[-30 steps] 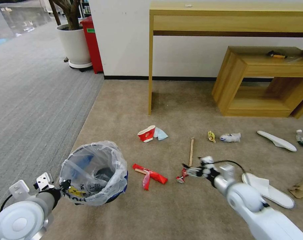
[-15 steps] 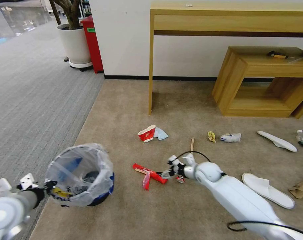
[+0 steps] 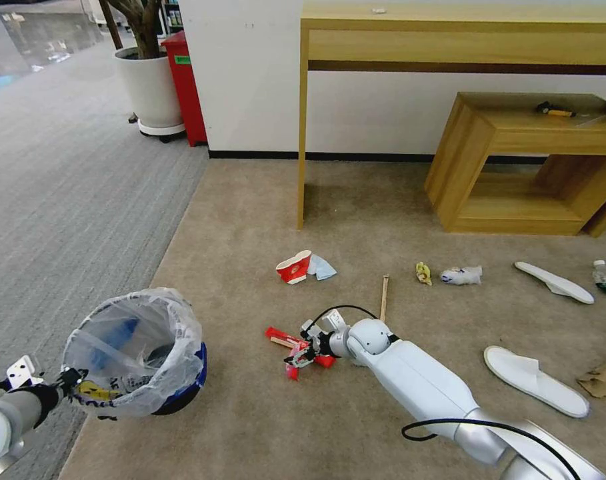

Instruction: Pick up the trash bin and place the garbage on the floor into it.

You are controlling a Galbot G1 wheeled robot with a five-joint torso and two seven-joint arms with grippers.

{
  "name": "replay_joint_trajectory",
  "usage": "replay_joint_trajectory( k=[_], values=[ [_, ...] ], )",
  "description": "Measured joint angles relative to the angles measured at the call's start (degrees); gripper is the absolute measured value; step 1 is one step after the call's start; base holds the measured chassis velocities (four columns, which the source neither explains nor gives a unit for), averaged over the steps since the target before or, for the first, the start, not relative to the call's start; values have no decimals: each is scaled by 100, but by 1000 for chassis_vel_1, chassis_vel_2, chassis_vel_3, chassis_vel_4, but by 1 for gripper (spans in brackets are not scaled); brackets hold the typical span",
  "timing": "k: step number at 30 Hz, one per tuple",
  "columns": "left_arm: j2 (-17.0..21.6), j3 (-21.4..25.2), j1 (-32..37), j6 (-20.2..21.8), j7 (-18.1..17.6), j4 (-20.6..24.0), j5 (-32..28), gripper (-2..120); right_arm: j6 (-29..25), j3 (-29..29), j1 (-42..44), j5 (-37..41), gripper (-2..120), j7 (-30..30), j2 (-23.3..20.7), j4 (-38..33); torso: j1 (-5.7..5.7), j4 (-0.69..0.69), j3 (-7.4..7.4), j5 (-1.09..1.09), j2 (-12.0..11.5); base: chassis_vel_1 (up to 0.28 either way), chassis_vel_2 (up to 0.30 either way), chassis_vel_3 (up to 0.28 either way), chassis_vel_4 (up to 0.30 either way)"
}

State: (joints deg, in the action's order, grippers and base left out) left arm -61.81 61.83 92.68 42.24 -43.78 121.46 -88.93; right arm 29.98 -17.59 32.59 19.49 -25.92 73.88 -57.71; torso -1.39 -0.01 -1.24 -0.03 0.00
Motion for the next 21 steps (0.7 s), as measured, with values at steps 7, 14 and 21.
replay_joint_trajectory(
  k=[7,14,21],
  values=[
    [-6,1,28,0,21,62,17,0,7,185,3,-375,100,116,157,315,0,0,0,0,-1,0,0,0,0],
    [-19,-42,7,-2,33,101,25,0,-30,262,-43,-439,87,124,257,602,1,1,0,0,1,0,0,0,0],
    [-10,-88,-14,-4,60,109,37,0,-256,419,-163,-602,84,2,450,1183,0,1,0,0,0,0,0,0,0]
  ],
)
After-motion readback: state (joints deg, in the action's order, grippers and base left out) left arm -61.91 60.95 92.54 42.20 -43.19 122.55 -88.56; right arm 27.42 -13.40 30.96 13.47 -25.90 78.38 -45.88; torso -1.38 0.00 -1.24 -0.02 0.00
